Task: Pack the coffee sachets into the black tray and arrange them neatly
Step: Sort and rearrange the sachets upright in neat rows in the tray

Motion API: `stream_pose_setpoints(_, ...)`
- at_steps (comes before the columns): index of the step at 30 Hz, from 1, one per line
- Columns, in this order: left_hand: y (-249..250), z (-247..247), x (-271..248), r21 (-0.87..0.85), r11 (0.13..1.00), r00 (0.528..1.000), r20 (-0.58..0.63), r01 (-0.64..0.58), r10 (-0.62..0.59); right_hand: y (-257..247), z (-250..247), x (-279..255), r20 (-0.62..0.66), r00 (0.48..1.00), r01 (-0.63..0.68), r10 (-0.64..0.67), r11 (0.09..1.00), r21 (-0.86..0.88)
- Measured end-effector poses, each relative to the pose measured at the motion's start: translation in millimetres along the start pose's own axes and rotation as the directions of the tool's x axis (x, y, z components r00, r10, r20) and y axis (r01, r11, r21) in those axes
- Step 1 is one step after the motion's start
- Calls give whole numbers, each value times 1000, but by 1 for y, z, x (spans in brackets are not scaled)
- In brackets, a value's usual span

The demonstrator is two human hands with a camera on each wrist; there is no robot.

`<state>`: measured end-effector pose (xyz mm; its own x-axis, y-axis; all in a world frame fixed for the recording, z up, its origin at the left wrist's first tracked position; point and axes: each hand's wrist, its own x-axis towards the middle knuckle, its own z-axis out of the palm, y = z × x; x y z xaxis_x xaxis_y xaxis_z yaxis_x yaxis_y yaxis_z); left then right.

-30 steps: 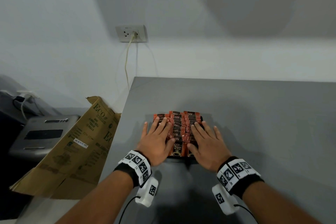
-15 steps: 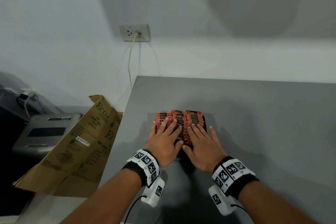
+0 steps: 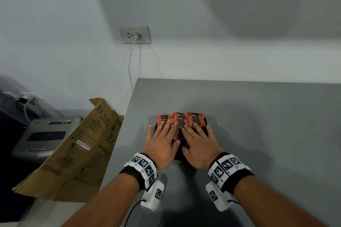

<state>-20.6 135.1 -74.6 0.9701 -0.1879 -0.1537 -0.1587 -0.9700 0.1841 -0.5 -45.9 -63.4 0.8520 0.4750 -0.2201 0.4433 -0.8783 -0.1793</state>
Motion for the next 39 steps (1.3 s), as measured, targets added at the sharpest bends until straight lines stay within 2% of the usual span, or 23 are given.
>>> stream_pose_setpoints(4, -5, 2, -1, -1, 1000, 1000, -16, 13, -13, -4, -1, 6, -3, 999, -40, 40, 999, 21)
stream_pose_setpoints(9, -5, -1, 0, 11, 1000, 1000, 0, 16, -16, -7, -1, 8, 10, 1000, -14, 14, 1000, 26)
stream_pose_setpoints(14, -5, -8, 8, -16, 999, 997, -65, 40, -41, 9, -7, 9, -29, 993, -117, 119, 992, 49)
stream_pose_setpoints(21, -4, -10, 19, -49, 997, 998, -38, 56, -58, 9, -8, 12, -33, 990, -137, 139, 989, 53)
stream_pose_setpoints(24, -10, -11, 17, -90, 995, 995, -79, 50, -57, 11, -9, 10, -5, 991, -133, 134, 989, 68)
stream_pose_setpoints(29, -28, -20, 6, -198, 978, 987, -129, 70, -97, 32, -16, -3, -106, 977, -165, 187, 969, 182)
stream_pose_setpoints(31, -34, -19, -1, -246, 967, 981, -155, 72, -113, 34, -14, -13, -88, 981, -157, 176, 970, 185)
stream_pose_setpoints(34, -31, -9, -15, -183, 983, 988, -154, 0, -29, 26, -5, -33, 5, 996, -91, 91, 989, 117)
stream_pose_setpoints(36, -23, 0, -24, -120, 991, 993, -110, -56, 42, 20, 6, -42, 38, 998, -62, 59, 996, 60)
stream_pose_setpoints(39, -14, 13, -30, -20, 997, 996, -53, -75, 74, 17, 16, -43, 5, 998, -60, 60, 998, -1)
